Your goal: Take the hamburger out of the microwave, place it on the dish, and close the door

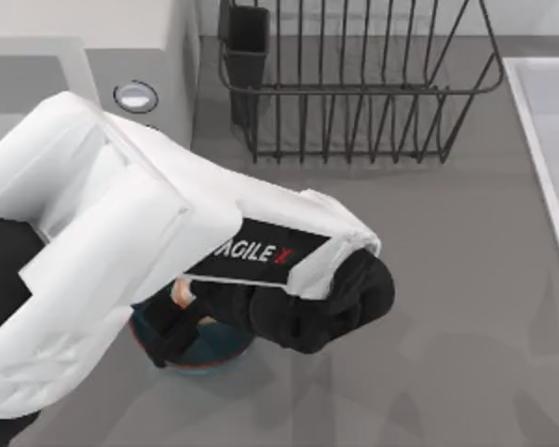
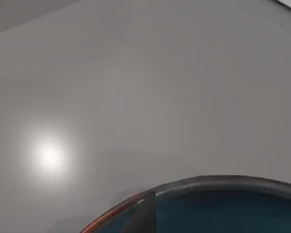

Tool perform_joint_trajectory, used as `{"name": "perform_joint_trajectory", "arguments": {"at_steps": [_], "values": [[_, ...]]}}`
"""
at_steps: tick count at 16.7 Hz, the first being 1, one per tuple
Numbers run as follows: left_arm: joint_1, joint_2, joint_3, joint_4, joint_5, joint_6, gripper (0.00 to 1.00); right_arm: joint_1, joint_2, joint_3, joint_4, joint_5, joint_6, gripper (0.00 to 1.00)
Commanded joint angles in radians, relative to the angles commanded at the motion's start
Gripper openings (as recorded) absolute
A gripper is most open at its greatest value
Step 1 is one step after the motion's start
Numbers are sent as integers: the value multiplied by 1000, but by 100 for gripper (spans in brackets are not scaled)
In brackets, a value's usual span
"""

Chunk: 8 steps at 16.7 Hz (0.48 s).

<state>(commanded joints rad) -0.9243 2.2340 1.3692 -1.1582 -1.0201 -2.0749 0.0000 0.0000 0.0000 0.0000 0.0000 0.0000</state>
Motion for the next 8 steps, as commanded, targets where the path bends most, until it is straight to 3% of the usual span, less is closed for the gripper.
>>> {"name": "perform_joint_trajectory", "arguments": {"at_steps": [4, 8], "values": [[-103, 69, 34, -174, -85, -190, 0, 0, 0, 0, 0, 0, 0, 100], [-124, 84, 40, -209, -101, -227, 0, 0, 0, 0, 0, 0, 0, 100]]}}
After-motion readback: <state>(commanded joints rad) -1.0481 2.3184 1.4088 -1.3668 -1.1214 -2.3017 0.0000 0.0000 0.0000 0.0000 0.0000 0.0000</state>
